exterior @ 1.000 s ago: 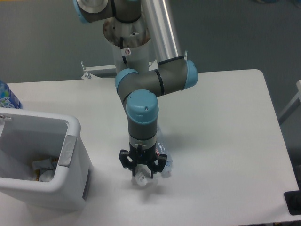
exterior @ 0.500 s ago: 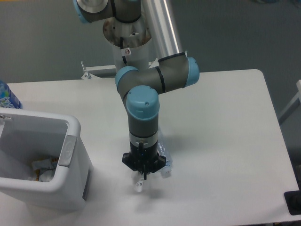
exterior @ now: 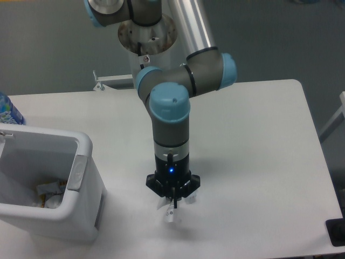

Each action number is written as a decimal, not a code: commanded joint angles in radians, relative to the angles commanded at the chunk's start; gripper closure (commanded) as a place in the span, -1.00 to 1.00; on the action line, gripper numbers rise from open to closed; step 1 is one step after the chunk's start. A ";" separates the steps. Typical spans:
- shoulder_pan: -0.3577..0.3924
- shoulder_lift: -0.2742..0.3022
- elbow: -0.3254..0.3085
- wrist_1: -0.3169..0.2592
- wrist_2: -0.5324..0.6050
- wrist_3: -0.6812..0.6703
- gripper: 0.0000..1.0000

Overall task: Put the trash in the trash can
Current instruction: 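Lift the wrapper and carry it over the white trash bin, then open the gripper to drop the wrapper into the bin, then move the gripper back over the red-labelled water bottle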

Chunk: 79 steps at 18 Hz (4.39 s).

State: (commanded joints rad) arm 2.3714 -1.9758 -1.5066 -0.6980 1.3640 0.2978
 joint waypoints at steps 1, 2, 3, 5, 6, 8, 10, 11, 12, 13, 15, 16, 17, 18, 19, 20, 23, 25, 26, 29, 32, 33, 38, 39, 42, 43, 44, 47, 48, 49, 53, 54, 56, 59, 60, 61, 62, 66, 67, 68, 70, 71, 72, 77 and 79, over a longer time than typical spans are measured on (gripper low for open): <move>0.009 0.005 0.023 0.000 -0.029 -0.025 1.00; 0.012 0.006 0.049 0.000 -0.049 -0.052 1.00; 0.012 0.012 0.074 0.000 -0.062 -0.078 1.00; 0.012 0.028 0.118 0.002 -0.071 -0.123 1.00; 0.009 0.037 0.138 0.002 -0.074 -0.144 1.00; -0.003 0.055 0.160 0.002 -0.095 -0.173 1.00; -0.014 0.080 0.160 0.002 -0.140 -0.178 1.00; -0.018 0.092 0.160 0.002 -0.161 -0.178 1.00; -0.032 0.109 0.160 0.002 -0.183 -0.180 1.00; -0.055 0.126 0.158 0.000 -0.201 -0.186 1.00; -0.087 0.158 0.151 -0.002 -0.221 -0.192 1.00; -0.107 0.166 0.147 -0.002 -0.221 -0.192 1.00; -0.138 0.170 0.144 -0.003 -0.221 -0.193 1.00; -0.170 0.175 0.137 -0.003 -0.221 -0.195 1.00; -0.188 0.179 0.128 -0.003 -0.220 -0.194 1.00; -0.196 0.189 0.117 -0.003 -0.220 -0.195 1.00; -0.245 0.195 0.085 -0.003 -0.217 -0.194 1.00; -0.262 0.209 0.049 -0.003 -0.215 -0.186 1.00; -0.264 0.218 0.033 -0.003 -0.217 -0.183 1.00; -0.284 0.222 0.016 0.002 -0.217 -0.154 0.46; -0.285 0.219 0.017 0.003 -0.217 -0.132 -0.61; -0.285 0.219 0.017 0.003 -0.215 -0.125 -0.75; -0.275 0.219 0.029 0.003 -0.212 -0.129 -1.00; -0.253 0.218 0.029 0.003 -0.212 -0.128 -1.00; -0.131 0.218 0.023 0.003 -0.212 -0.132 -1.00; -0.083 0.215 0.019 0.002 -0.212 -0.128 -1.00; -0.036 0.213 0.008 -0.002 -0.212 -0.128 -1.00; 0.083 0.212 -0.032 -0.003 -0.210 -0.108 -1.00; 0.118 0.209 -0.046 -0.002 -0.210 -0.094 -1.00; 0.150 0.207 -0.055 -0.002 -0.210 -0.070 -1.00; 0.225 0.166 -0.089 -0.005 -0.207 0.021 -1.00; 0.232 0.157 -0.107 -0.005 -0.201 0.043 -1.00; 0.233 0.147 -0.148 -0.008 -0.156 0.093 -1.00; 0.227 0.127 -0.181 -0.015 -0.037 0.130 -1.00; 0.226 0.121 -0.187 -0.017 -0.022 0.132 -1.00; 0.224 0.115 -0.196 -0.023 -0.020 0.132 -1.00; 0.223 0.108 -0.204 -0.041 -0.017 0.135 -1.00; 0.201 0.080 -0.205 -0.129 -0.002 0.135 -1.00; 0.190 0.072 -0.198 -0.149 0.000 0.135 -1.00; 0.180 0.058 -0.184 -0.172 0.000 0.135 -1.00; 0.157 0.028 -0.144 -0.240 0.012 0.132 -1.00; 0.138 0.005 -0.115 -0.280 0.038 0.127 -1.00; 0.120 -0.024 -0.083 -0.320 0.071 0.119 -1.00; 0.088 -0.107 -0.008 -0.414 0.110 0.080 -1.00; 0.074 -0.132 0.006 -0.414 0.121 0.055 -1.00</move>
State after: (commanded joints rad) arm 2.4453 -2.1076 -1.5003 -1.1121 1.4848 0.3529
